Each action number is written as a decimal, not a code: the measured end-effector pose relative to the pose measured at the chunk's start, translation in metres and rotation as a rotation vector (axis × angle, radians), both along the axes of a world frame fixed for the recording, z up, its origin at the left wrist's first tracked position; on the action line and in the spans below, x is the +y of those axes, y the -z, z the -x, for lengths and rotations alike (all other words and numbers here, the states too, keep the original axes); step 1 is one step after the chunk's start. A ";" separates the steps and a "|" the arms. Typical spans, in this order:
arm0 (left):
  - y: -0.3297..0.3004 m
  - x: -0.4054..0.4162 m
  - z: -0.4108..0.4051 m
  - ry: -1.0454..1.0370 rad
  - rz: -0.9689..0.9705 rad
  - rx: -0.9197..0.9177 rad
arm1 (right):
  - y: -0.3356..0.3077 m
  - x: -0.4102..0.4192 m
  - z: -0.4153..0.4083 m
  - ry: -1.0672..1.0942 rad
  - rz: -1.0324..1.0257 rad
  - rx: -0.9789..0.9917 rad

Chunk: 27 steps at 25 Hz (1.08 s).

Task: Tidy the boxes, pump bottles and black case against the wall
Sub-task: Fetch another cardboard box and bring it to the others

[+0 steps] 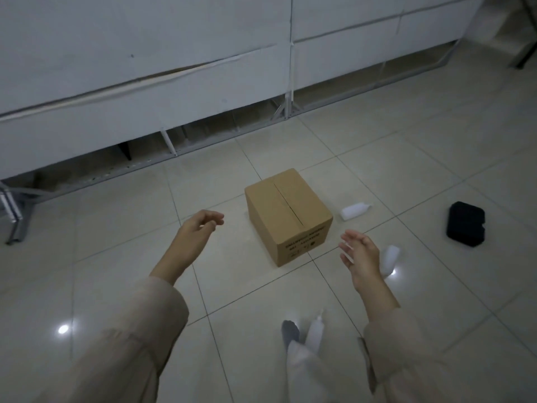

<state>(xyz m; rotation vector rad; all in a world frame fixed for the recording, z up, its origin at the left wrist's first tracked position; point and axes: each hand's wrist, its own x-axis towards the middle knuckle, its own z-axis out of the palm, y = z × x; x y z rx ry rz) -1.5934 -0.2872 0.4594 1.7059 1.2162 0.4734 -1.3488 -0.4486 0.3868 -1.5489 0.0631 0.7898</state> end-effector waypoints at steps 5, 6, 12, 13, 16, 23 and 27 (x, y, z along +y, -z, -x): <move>0.006 0.098 -0.039 -0.008 0.035 -0.009 | 0.007 0.074 -0.033 0.004 0.051 0.043; 0.008 0.118 -0.048 -0.004 0.039 -0.014 | 0.008 0.091 -0.040 0.000 0.043 0.040; 0.031 0.230 -0.082 0.140 0.077 0.049 | 0.022 0.184 -0.063 0.100 0.088 0.062; 0.037 0.256 -0.089 0.168 0.086 0.062 | 0.029 0.203 -0.065 0.140 0.087 0.069; 0.051 0.323 -0.105 0.239 0.108 0.126 | 0.048 0.249 -0.057 0.259 0.129 0.126; 0.110 0.400 -0.189 0.442 0.156 0.235 | 0.107 0.293 -0.042 0.439 0.221 0.214; 0.167 0.413 -0.244 0.491 0.157 0.272 | 0.178 0.288 -0.058 0.435 0.366 0.247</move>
